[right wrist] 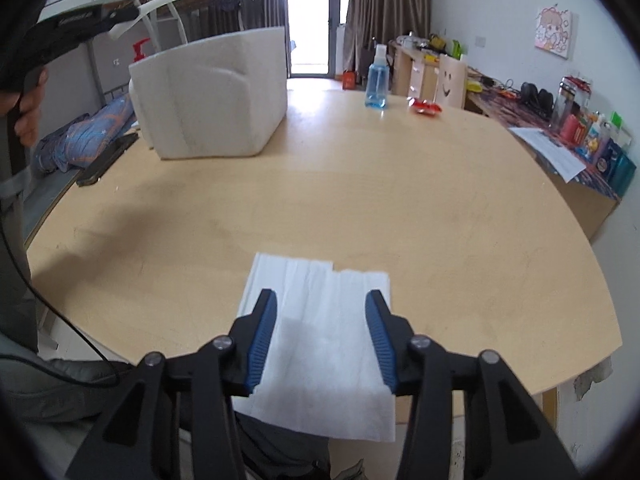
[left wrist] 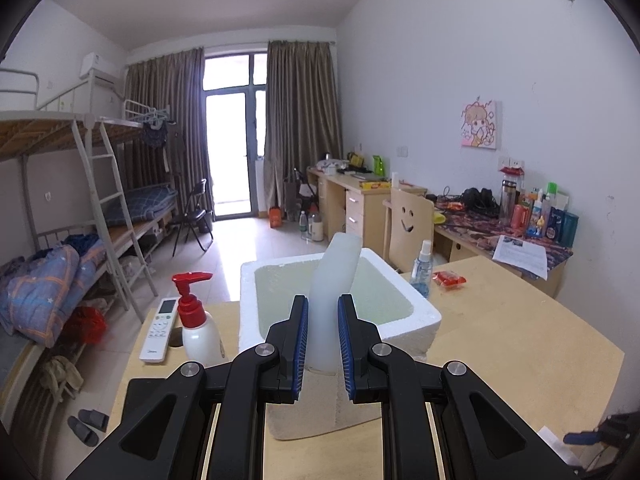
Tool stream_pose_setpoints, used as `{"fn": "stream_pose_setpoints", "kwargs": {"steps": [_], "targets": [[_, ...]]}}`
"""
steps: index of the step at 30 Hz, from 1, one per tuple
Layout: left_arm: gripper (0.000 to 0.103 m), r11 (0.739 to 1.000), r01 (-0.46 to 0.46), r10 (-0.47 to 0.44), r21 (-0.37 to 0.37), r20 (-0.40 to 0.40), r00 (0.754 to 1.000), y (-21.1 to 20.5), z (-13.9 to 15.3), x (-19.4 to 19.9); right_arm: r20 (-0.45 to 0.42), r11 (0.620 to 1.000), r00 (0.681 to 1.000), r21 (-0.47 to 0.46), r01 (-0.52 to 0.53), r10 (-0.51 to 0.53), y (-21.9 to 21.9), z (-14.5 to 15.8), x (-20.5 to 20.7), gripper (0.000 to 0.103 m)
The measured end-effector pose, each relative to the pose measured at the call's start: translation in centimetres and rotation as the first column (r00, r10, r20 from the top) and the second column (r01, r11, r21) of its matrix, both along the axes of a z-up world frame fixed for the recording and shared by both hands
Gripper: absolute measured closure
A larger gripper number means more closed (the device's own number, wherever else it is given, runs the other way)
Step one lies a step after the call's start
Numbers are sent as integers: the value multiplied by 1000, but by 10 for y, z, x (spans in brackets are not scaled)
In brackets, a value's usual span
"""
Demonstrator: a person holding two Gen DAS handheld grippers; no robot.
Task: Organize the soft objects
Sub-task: 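Lower the foam roll into the foam box and open the left tool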
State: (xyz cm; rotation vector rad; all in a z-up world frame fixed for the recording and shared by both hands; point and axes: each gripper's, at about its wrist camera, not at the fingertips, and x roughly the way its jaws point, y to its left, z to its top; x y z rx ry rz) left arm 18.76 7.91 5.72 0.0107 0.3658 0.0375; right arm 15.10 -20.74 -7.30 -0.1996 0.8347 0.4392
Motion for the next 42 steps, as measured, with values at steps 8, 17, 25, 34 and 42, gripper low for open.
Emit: {"fn": "stream_pose_setpoints", "kwargs": {"steps": [8, 17, 25, 34, 42], "targets": [[87, 1000, 5, -4, 24, -43, 999, -4, -5, 23, -50, 999, 999, -40, -7, 5, 5, -16, 5, 51], [87, 999, 21, -19, 33, -75, 997, -2, -12, 38, -74, 995, 997, -98, -33, 25, 11, -26, 8, 51], [87, 999, 19, -14, 50, -105, 994, -2, -16, 53, -99, 994, 992, -71, -82, 74, 14, -25, 9, 90], [87, 999, 13, -6, 47, -152, 988, 2, -23, 68, -56, 992, 992, -36, -117, 115, 20, -15, 22, 96], [87, 999, -3, 8, 32, -177, 984, 7, -27, 74, 18, 995, 995, 25, -99, 98, 18, 8, 37, 96]]}}
